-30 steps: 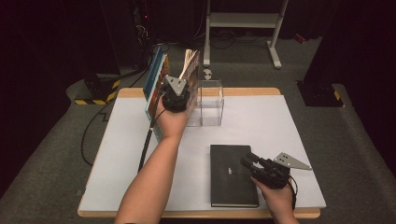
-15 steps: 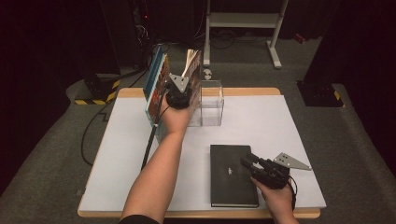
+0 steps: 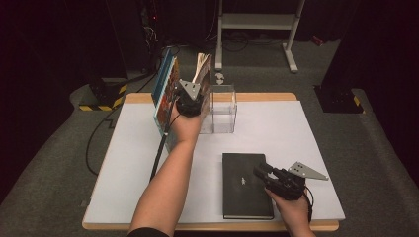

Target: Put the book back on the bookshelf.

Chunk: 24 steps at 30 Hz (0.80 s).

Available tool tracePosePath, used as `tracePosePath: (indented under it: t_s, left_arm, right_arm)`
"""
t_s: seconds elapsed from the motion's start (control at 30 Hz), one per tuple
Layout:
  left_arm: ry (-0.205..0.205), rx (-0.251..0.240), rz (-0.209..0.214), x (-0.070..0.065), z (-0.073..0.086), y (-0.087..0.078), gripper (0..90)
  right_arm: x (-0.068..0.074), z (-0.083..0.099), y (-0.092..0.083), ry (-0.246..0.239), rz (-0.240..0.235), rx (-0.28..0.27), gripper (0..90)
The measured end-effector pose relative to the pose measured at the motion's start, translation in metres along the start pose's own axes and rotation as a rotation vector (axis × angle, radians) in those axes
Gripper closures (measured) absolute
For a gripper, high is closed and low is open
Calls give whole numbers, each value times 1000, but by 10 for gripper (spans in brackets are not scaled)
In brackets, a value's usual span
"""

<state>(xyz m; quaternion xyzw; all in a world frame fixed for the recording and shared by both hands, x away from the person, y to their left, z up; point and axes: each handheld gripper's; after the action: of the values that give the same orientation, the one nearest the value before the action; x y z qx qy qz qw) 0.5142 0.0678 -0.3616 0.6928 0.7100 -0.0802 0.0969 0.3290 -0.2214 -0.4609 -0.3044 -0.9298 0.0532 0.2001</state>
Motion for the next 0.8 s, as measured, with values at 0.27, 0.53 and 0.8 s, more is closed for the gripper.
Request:
tracePosePath:
  t_s: [0.27, 0.53, 0.8]
  left_arm:
    - [8, 8, -12, 5, 3, -6, 829]
    - [12, 21, -24, 9, 5, -12, 780]
    - [22, 38, -34, 11, 8, -13, 750]
  right_arm:
    - [1, 0, 2, -4, -3, 5, 582]
    - [4, 1, 4, -11, -8, 12, 581]
    - [5, 2, 6, -14, -11, 21, 580]
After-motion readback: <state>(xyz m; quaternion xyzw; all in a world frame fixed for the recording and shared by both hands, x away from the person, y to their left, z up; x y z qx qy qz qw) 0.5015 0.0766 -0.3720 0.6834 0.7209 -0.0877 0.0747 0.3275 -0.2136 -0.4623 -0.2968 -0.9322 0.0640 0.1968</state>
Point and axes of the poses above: each handheld gripper's, and its own axes: y roughly forward along the jaws, z roughly out of its underside, x roughly to its left, and after that the axes turned 7 degrees about -z, right-handed
